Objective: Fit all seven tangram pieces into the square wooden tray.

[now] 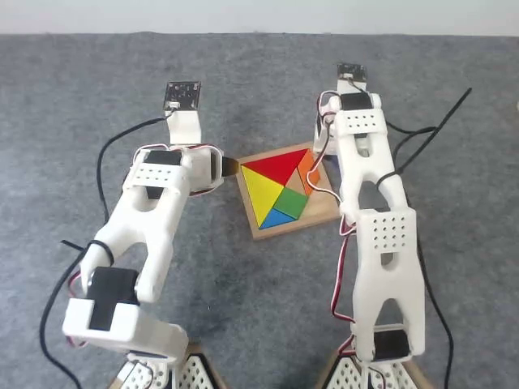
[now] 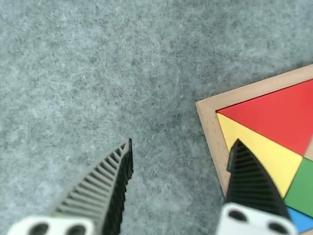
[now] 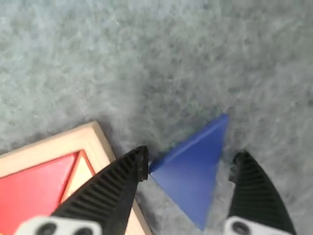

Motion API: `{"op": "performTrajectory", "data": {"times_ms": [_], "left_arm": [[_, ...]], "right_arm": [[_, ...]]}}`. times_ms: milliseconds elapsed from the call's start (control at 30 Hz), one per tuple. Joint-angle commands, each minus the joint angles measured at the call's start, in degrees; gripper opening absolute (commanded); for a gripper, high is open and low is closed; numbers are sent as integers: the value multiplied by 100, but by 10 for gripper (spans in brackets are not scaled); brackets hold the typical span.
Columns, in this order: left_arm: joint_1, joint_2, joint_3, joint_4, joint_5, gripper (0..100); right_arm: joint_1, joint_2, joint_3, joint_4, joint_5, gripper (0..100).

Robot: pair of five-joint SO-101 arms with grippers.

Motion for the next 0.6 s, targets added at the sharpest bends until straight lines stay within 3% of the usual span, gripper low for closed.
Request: {"op": "performTrajectory", "data": {"times_ms": [0,567], "left_arm": [[-35,-44,-189,-88,-62,295],[-44,-44,-189,-88,-62,295]], "right_arm": [[66,57,-18,312,-70,247],[365,57,-18,1727,642,270]]}}
